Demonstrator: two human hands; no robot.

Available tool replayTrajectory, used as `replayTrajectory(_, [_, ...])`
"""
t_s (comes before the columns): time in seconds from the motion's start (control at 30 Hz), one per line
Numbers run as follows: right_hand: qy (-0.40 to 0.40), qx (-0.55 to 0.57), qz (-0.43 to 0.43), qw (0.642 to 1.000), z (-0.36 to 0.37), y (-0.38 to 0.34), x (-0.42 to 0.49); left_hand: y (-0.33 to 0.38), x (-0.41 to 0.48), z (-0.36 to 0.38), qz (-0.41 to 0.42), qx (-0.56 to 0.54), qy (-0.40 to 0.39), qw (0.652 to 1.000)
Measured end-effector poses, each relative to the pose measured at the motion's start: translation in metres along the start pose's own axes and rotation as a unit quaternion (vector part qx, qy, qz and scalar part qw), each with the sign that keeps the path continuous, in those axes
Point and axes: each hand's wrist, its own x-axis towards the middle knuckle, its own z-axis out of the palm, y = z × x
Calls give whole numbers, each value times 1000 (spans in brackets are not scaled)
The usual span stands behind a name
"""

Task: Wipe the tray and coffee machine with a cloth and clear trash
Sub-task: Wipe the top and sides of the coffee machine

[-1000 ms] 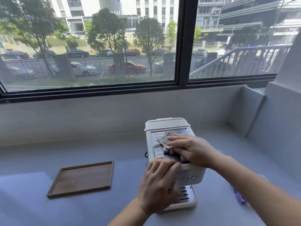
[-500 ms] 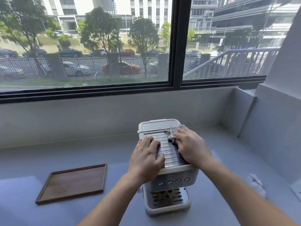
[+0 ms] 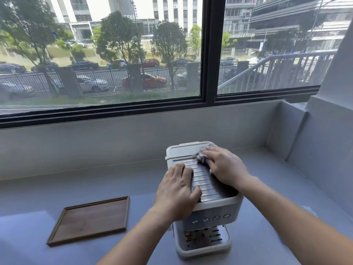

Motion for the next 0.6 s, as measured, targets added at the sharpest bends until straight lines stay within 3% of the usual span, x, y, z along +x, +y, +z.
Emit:
replayTrajectory(0.13, [-4, -45, 88, 995, 7, -8, 25, -1, 0, 1, -12, -18, -10, 1000])
replayTrajectory(0.33, [-70, 15, -88, 994, 16, -26, 37, -3, -1, 2, -6, -13, -5, 1000])
replayTrajectory(0.47, [-38, -17, 20, 999, 15, -14, 51, -1, 0, 2, -16, -22, -11, 1000])
replayTrajectory(0.6, [-104, 58, -72, 990, 29, -40, 63, -1, -1, 2, -11, -16, 2, 1000])
